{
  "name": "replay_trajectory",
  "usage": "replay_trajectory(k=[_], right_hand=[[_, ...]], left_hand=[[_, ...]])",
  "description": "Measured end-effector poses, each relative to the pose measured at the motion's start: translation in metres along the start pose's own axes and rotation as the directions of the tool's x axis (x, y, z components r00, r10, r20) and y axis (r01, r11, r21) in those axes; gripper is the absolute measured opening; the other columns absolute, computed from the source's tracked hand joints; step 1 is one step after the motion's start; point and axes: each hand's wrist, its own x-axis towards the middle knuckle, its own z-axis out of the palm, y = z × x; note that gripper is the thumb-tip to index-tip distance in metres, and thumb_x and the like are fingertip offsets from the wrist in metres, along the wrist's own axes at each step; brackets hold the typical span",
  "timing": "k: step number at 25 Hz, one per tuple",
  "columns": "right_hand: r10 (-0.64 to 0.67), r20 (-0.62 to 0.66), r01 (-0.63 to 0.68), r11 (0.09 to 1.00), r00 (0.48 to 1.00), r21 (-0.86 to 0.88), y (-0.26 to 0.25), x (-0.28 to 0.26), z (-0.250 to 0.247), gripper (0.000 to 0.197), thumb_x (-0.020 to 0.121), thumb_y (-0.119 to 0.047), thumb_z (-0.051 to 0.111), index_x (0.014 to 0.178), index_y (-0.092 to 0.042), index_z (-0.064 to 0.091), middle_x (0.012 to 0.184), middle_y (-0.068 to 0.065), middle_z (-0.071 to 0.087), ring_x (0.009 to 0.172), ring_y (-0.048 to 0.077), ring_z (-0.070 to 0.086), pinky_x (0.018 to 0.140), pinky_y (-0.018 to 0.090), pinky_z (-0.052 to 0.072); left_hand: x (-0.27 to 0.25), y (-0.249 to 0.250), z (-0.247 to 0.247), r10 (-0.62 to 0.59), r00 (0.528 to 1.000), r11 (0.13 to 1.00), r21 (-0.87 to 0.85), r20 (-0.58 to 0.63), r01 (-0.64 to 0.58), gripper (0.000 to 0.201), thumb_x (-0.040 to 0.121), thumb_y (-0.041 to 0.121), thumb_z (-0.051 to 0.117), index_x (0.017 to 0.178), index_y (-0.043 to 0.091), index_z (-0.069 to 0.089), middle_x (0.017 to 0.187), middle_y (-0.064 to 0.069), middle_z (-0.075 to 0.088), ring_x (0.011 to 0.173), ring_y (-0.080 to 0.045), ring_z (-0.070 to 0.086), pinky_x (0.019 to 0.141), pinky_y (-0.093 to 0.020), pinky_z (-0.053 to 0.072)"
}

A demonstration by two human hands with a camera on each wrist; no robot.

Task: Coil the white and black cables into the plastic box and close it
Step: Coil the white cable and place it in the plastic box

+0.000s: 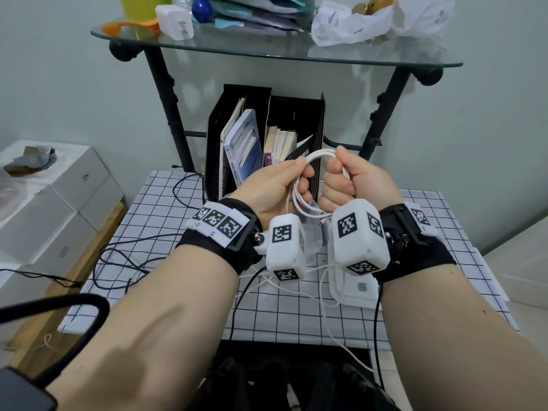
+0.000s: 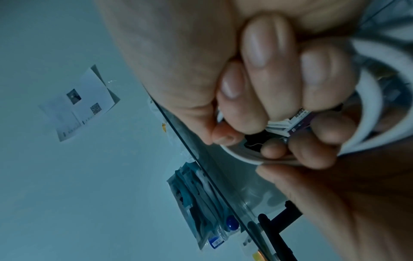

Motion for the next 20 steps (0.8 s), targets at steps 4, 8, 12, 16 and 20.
replay_trajectory(k=[4, 8, 12, 16, 20], right_hand=[[0.030, 0.001, -0.030, 0.999, 1.000, 0.020, 0.007, -0.003, 0.002, 0.037, 0.098, -0.031, 0.037, 0.069, -0.011, 0.049, 0.045, 0.000, 0.036, 0.037, 0.015, 0.031, 0.054, 0.030, 0.029], [0.068, 0.034, -0.069, 0.998, 0.997, 0.007, 0.006, -0.004, 0.004, 0.036, 0.095, -0.030, 0.037, 0.070, -0.011, 0.055, 0.039, -0.003, 0.029, 0.031, 0.011, 0.023, 0.051, 0.028, 0.014], [0.004, -0.047, -0.001, 0.998, 0.999, 0.069, 0.006, -0.007, 0.008, 0.035, 0.098, -0.031, 0.039, 0.068, -0.015, 0.046, 0.038, -0.006, 0.025, 0.028, 0.009, 0.019, 0.040, 0.021, 0.015], [-0.123, -0.150, 0.156, 0.959, 0.981, 0.235, -0.013, -0.013, 0.006, 0.037, 0.099, -0.031, 0.038, 0.065, -0.018, 0.045, 0.038, -0.008, 0.024, 0.029, 0.009, 0.018, 0.041, 0.021, 0.014], [-0.236, -0.287, 0.327, 0.885, 0.929, 0.332, -0.032, -0.012, -0.004, 0.049, 0.099, -0.022, 0.035, 0.051, -0.017, 0.042, 0.038, -0.006, 0.023, 0.030, 0.011, 0.015, 0.038, 0.021, 0.017]], left_hand=[[-0.001, 0.001, -0.004, 0.021, 1.000, 1.000, 0.009, 0.002, -0.021, 0.027, 0.100, 0.024, 0.042, 0.079, 0.011, 0.053, 0.052, 0.002, 0.034, 0.046, -0.011, 0.035, 0.051, -0.023, 0.033], [-0.002, -0.002, -0.007, -0.003, 1.000, 1.000, 0.007, 0.021, 0.002, 0.027, 0.100, 0.025, 0.043, 0.079, 0.011, 0.054, 0.053, 0.002, 0.033, 0.048, -0.011, 0.033, 0.057, -0.026, 0.029], [-0.002, -0.002, -0.005, -0.008, 1.000, 0.999, 0.051, 0.010, 0.008, 0.033, 0.099, 0.029, 0.044, 0.080, 0.009, 0.061, 0.056, -0.001, 0.050, 0.049, -0.014, 0.044, 0.050, -0.023, 0.041], [-0.002, -0.010, -0.017, -0.072, 0.997, 0.992, 0.108, 0.026, 0.069, 0.038, 0.100, 0.031, 0.041, 0.084, 0.007, 0.066, 0.063, -0.004, 0.059, 0.053, -0.014, 0.053, 0.055, -0.022, 0.046], [-0.002, -0.024, -0.023, -0.122, 0.992, 0.975, 0.191, 0.037, 0.113, 0.022, 0.098, 0.016, 0.046, 0.093, 0.006, 0.065, 0.069, -0.004, 0.060, 0.058, -0.013, 0.055, 0.062, -0.024, 0.046]])
